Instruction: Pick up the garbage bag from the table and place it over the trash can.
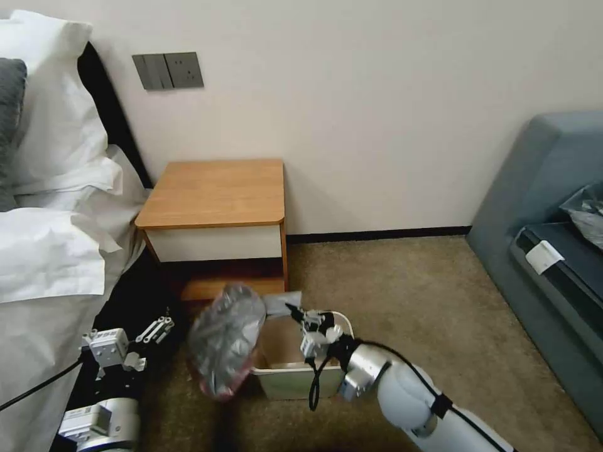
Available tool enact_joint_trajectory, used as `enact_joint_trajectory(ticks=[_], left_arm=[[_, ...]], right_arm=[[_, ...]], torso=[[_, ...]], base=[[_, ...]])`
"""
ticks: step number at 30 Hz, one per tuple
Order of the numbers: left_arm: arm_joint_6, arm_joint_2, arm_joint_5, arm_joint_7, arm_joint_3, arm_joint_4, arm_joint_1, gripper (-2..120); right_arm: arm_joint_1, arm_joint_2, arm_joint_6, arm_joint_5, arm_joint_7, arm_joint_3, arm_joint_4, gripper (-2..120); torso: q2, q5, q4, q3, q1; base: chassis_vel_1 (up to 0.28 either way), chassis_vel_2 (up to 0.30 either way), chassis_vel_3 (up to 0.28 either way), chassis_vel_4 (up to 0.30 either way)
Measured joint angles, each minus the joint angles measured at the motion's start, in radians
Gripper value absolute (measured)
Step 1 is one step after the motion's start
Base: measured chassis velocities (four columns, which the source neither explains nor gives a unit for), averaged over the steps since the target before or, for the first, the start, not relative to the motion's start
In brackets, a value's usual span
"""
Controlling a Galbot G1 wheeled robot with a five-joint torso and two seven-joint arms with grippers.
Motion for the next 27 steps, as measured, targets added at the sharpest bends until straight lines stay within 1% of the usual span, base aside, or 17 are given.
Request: enact_joint_trajectory(ticks=[14,22,25,26,27], left_arm=[[-0.005,0.006,0.003,-0.001,0.003,0.008,-0.004,100],[0.000,0.010,0.004,-0.002,0.009,0.039,-0.018,100],[0.005,0.011,0.005,-0.002,0.014,0.052,-0.025,100],[0.008,0.012,0.006,-0.002,0.017,0.058,-0.029,100],[0.010,0.012,0.006,-0.002,0.019,0.064,-0.032,100]], right_arm=[[-0.038,-0.026,0.007,0.037,-0.027,0.031,0.024,0],[-0.068,-0.067,-0.009,0.122,-0.044,0.035,0.064,0],[-0.073,-0.073,-0.009,0.129,-0.043,0.039,0.066,0],[-0.076,-0.073,-0.009,0.132,-0.043,0.043,0.067,2],[-0.078,-0.073,-0.009,0.136,-0.043,0.048,0.067,7]], torso=[[0.000,0.0000,0.0001,0.000,0.000],[0.000,0.0000,0.0000,0.000,0.000],[0.000,0.0001,0.0001,0.000,0.000],[0.000,0.0000,0.0001,0.000,0.000],[0.000,0.0000,0.0000,0.000,0.000]], base=[[0.000,0.000,0.000,0.000],[0.000,0.000,0.000,0.000],[0.000,0.000,0.000,0.000],[0.000,0.000,0.000,0.000],[0.000,0.000,0.000,0.000]])
